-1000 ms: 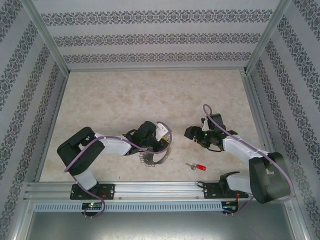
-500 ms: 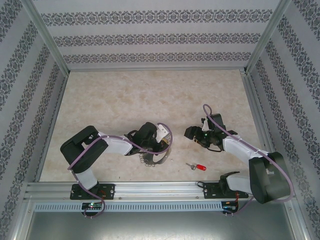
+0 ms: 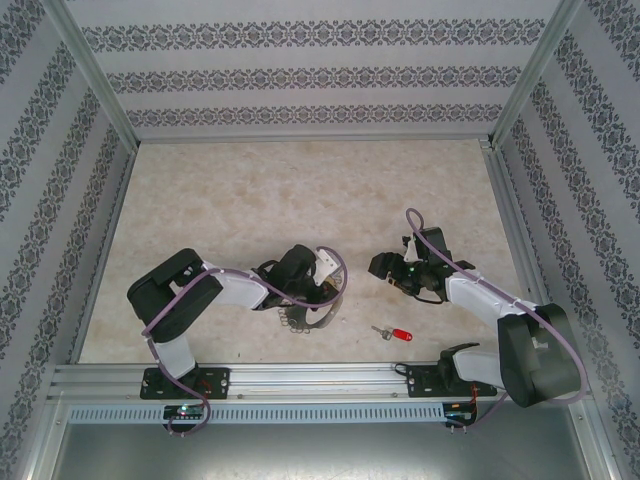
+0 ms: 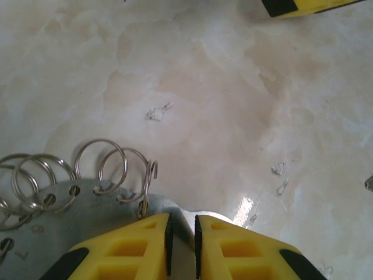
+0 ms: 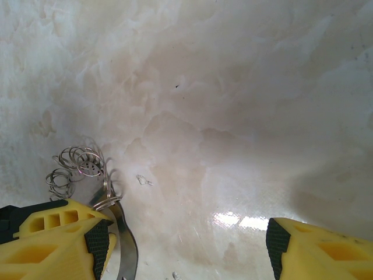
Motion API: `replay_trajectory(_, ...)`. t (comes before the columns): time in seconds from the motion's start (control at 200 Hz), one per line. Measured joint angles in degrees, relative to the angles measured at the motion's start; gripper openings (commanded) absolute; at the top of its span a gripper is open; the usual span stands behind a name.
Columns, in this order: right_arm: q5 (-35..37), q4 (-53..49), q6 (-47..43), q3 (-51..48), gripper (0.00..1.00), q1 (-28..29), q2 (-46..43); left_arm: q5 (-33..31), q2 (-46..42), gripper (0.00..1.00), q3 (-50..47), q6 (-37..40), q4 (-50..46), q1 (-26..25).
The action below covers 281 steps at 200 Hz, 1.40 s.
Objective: Put the keys on the keyring
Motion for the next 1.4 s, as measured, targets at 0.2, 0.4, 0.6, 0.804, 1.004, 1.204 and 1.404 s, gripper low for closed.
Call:
replay_trajectory(0.2,0.0,0.0,-0.1,0.0,0.74,0.0,0.3,0.0,0.1,0.18,1.0,0.0,0.0,0.0)
replay_trajectory(0.4,0.0,0.2,-0.1,0.0,0.74,0.0,0.6,0.0,0.5,0.13,1.1,0.0,0.0,0.0)
replay_trajectory(0.6,0.0,0.2,-0.1,0.0,0.74,0.0,0.6,0.0,0.9,0.07,1.1,0.0,0.0,0.0)
replay_trajectory(0.804,0.0,0.2,-0.1,0.0,0.74,0.0,0.6,0.0,1.0,0.00,1.1,0.1,0.0,0.0)
replay_trajectory(1.004,0.0,0.2,-0.1,0.0,0.74,0.0,0.4,0.0,1.0,0.00,1.1,0.1,0.0,0.0)
replay_trajectory(1.204,0.0,-0.7,-0.1,0.0,0.74,-0.3,-2.1,0.0,0.4,0.00,1.1,0.8,-0.3,0.0)
replay_trajectory(1.404,0.0,-0.9,-0.1,0.0,0.74,-0.4,-2.9,-0.2,-2.3,0.00,1.1,1.4,-1.0,0.0)
